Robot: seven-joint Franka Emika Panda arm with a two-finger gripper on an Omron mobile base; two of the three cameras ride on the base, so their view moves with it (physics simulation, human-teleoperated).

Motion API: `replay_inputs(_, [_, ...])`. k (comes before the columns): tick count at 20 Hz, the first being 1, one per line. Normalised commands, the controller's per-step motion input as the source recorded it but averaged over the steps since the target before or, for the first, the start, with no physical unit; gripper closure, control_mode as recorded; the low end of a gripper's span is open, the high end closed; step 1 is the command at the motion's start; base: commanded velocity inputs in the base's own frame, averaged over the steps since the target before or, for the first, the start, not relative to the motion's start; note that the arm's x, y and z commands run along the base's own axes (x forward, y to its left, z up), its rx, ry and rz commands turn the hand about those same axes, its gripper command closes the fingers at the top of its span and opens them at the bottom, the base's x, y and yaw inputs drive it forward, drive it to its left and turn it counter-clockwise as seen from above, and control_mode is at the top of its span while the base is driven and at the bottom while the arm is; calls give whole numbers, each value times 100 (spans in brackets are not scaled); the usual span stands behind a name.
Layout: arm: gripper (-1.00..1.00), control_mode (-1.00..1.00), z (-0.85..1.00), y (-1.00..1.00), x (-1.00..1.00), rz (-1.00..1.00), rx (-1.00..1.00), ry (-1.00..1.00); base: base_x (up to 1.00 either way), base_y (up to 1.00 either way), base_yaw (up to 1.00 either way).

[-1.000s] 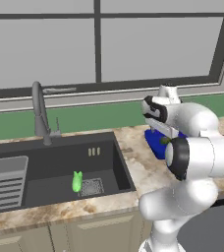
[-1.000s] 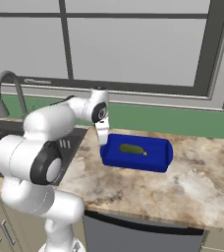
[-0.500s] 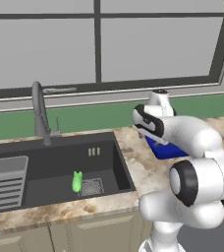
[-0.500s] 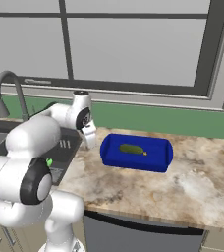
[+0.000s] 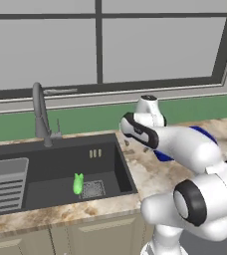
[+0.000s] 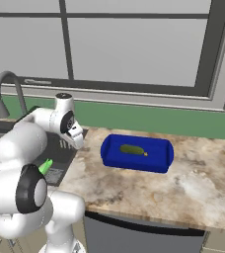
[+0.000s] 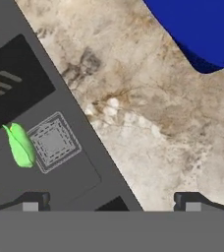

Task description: Pick up all produce items and place them in the sink. Turn on the sink faucet to wash them. Then turn the sink off and put them in the tray.

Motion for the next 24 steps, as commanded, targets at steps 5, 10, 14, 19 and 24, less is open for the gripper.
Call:
replay_inputs(5, [-100, -100, 0, 72, -14, 33, 0, -2, 0, 0, 0])
replay_inputs(10, [-100, -100, -5, 73, -17, 32, 0, -1, 0, 0, 0])
replay_inputs(14, [-100, -100, -17, 69, -17, 27, 0, -1, 0, 0, 0])
replay_inputs(19, [-100, -100, -26, 59, 2, 17, 0, 0, 0, 0, 0])
replay_inputs(24, [-100, -100, -26, 44, 18, 3, 0, 0, 0, 0, 0])
